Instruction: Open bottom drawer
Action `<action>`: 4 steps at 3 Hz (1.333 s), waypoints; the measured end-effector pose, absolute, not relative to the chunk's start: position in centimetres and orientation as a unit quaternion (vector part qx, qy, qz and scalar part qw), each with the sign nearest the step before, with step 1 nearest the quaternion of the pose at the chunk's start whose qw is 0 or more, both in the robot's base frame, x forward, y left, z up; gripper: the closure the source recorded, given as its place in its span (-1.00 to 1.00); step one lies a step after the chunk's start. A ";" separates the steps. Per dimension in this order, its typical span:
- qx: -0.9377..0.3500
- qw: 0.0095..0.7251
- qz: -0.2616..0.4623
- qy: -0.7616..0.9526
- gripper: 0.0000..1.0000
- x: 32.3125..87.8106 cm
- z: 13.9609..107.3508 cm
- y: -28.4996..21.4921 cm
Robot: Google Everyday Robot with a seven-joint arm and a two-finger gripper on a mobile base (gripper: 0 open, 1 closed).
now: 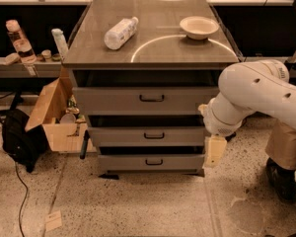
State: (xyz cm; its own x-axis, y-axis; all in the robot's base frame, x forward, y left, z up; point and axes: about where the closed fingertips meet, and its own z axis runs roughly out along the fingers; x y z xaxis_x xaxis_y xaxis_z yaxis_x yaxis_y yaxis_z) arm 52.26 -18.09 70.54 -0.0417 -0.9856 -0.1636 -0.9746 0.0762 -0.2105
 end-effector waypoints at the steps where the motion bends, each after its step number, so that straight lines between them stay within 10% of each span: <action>1: -0.671 0.141 -0.033 0.727 -1.00 52.1 70.5 -18.2; 4: -0.628 0.171 -0.041 0.758 -1.00 53.5 63.3 -19.2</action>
Offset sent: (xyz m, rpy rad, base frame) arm 0.0041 -0.0151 -0.0364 -0.0200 -0.1360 -0.1745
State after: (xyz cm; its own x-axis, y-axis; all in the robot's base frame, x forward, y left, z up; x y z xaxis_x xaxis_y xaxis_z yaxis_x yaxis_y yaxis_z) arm 53.49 -19.24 63.32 -0.1535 -0.9662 -0.2073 -0.9380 0.2084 -0.2770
